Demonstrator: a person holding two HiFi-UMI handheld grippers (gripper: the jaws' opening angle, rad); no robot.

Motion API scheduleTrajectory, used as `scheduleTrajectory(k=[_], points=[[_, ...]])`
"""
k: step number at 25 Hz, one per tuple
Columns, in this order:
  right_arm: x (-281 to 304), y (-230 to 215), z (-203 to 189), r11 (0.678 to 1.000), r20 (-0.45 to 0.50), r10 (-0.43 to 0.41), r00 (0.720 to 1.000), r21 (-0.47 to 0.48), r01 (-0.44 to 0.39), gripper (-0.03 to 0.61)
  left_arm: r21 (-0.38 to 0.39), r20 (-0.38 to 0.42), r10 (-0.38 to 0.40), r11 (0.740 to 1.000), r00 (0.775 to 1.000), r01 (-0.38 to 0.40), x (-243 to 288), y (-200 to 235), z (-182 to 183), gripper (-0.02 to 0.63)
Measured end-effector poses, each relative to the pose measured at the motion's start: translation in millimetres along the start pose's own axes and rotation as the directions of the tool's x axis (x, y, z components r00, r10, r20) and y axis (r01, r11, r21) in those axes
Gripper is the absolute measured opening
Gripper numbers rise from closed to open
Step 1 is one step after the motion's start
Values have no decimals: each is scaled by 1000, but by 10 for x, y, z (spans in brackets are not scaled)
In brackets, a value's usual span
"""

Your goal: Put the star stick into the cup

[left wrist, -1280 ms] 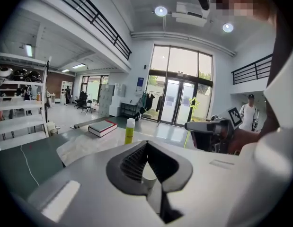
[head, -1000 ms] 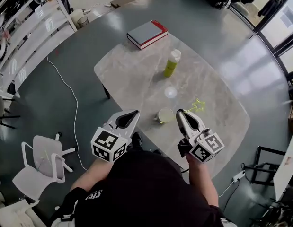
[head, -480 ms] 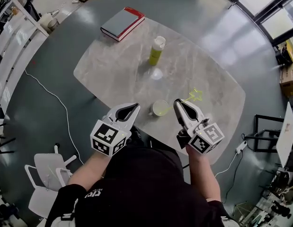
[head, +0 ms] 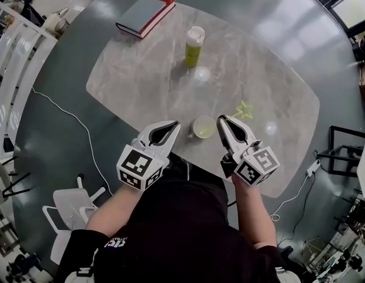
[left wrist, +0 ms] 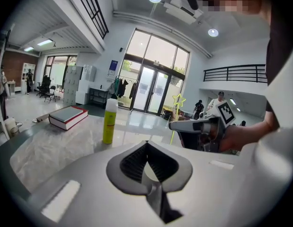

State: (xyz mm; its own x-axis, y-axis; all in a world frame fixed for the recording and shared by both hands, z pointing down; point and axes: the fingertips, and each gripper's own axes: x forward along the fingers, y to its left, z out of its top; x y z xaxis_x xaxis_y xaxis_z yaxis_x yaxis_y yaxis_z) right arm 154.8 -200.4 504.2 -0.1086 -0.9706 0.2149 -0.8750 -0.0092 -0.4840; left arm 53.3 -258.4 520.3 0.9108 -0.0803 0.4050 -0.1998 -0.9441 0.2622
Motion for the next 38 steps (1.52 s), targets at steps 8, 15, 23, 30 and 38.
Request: scheduleTrajectory(k=[8,15,23,30,38], points=[[175,-253,-376,999,-14,-27,1000,32,28,29,-13,-20,-65,998,998,65,340,-63,-224,3],[185,-415,-610,996,-49,-55,997,64,58,29,-32,-46,-95,995,994,94,574,-132,-359,3],[178,-569,-783,990,-99,-76,992,109,86,31,-45,-70,-94,995,993,91,690,-171,-450,3],[298,-586,-900,990,-150,-69,986,114,86,38,-62,-61,-59,997,996,55,590,-138,-449,3],[355,-570,-997,988,-205,-102,973,91,123,157,-89,-53,-18,996,998,13,481,-30,-478,3]])
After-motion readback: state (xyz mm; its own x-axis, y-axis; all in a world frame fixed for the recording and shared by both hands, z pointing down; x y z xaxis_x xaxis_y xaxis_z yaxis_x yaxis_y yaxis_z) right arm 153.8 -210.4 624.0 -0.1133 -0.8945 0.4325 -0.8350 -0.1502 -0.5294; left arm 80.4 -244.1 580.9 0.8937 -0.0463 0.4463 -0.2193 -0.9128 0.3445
